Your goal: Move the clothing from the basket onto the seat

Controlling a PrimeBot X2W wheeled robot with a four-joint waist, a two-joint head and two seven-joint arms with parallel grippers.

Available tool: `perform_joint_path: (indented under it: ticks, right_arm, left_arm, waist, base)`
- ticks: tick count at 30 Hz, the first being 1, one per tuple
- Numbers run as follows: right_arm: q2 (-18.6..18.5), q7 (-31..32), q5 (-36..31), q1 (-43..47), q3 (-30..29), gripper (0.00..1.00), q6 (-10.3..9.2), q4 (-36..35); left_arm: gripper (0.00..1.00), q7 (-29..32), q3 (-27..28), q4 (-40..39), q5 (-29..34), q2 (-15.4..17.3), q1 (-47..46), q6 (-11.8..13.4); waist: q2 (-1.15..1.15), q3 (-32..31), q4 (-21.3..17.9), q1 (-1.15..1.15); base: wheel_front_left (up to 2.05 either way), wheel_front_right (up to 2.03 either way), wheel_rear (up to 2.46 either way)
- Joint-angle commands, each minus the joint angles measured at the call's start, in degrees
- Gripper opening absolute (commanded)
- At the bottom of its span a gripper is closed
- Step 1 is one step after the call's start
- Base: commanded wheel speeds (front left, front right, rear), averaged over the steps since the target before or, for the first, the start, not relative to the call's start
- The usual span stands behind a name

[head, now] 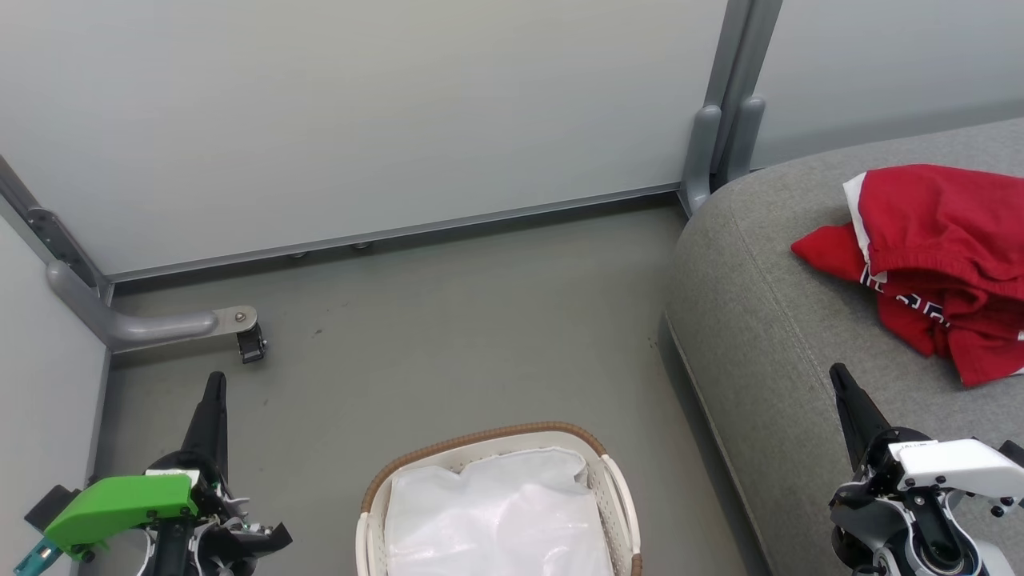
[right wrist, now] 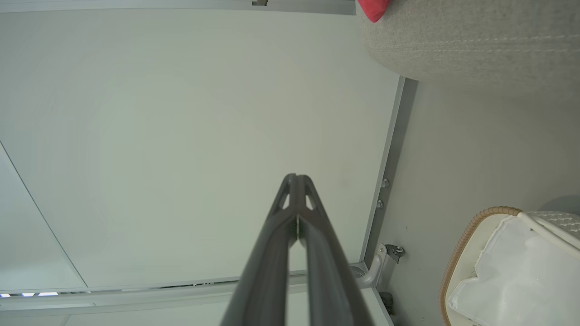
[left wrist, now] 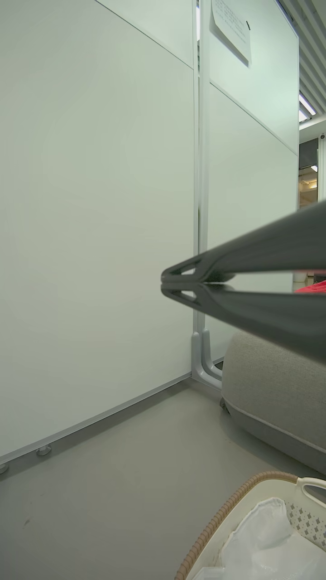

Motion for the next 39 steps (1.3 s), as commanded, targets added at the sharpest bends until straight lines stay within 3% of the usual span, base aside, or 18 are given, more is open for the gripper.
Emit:
perform_joint_path:
  ticks: [1,39]
  right_arm:
    - [-0.3,0.2,0.2,-0.5,-0.1,0.00,0.00,-0.2]
    - [-0.3,0.2,0.2,-0.5,-0.1,0.00,0.00,-0.2]
  left_arm:
    - [0.00,0.2,0.1,-0.1,-0.2,0.4,-0.7,-0.2]
    - [0.00,0.2,0.1,-0.1,-0.2,0.4,-0.7,-0.2]
  waist:
    - [0.00,0.0,0.0,0.00]
    - [0.00,0.0,0.0,0.00]
  base:
    - [0.00,0.00,0.00]
    - [0.00,0.00,0.00]
